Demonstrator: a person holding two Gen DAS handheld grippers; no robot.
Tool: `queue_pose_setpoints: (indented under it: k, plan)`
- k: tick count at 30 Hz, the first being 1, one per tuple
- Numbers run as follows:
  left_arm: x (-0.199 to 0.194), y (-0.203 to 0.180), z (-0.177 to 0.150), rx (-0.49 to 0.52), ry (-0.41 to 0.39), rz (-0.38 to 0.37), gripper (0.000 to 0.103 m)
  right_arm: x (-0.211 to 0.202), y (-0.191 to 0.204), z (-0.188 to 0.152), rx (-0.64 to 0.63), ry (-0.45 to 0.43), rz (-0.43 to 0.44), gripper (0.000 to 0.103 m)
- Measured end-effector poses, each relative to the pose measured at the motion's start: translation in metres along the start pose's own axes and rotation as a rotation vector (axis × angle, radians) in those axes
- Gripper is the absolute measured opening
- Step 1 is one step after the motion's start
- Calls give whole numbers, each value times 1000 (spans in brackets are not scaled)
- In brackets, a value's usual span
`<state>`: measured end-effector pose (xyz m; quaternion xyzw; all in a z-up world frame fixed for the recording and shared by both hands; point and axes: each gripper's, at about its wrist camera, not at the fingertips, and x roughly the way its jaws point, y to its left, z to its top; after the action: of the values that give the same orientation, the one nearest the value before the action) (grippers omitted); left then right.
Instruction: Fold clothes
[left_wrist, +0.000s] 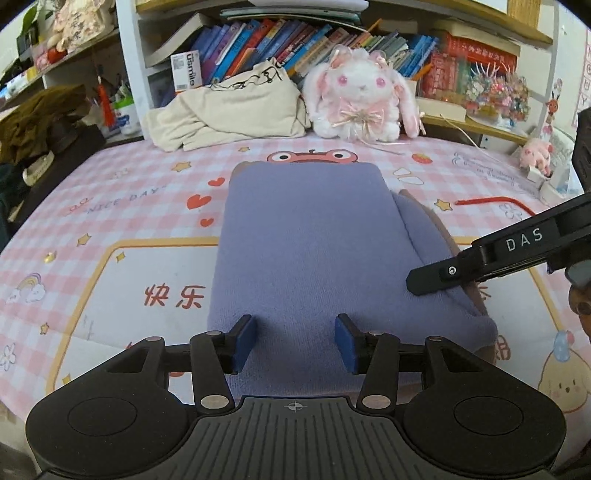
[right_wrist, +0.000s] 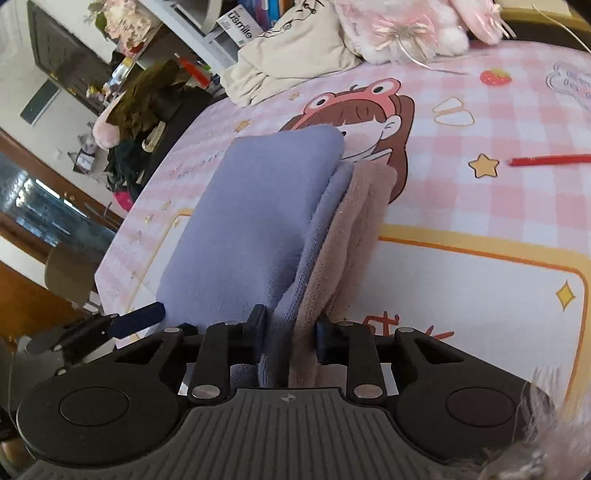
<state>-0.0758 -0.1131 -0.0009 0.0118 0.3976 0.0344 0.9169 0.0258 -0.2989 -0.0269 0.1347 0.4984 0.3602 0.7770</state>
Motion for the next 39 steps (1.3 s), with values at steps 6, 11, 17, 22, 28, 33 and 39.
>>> queue_pose_setpoints:
  k: [6,11,17,22,28,33,39]
  plan:
    - [-16,5,6,-50,-42,15,61,-10,6,-2,-20,-4,-29,50]
    - [-31,8,9,-81,-95,40,83,-20,3,-6,-5,5,-22,70]
    - [-30,13,11,-115,-59,46,87,-25,-3,-12,41,29,-17,76]
    - [-26,21,11,-156,-37,31,88,-26,-6,-14,73,33,-28,78]
    - [-10,37,19,-197,-5,-16,88,-30,-7,-15,98,10,-58,81]
    - [12,60,23,-278,36,-122,87,-25,-11,-15,176,-12,-77,81]
    - [45,92,30,-369,118,-256,85,-15,-3,-12,245,-63,-87,80]
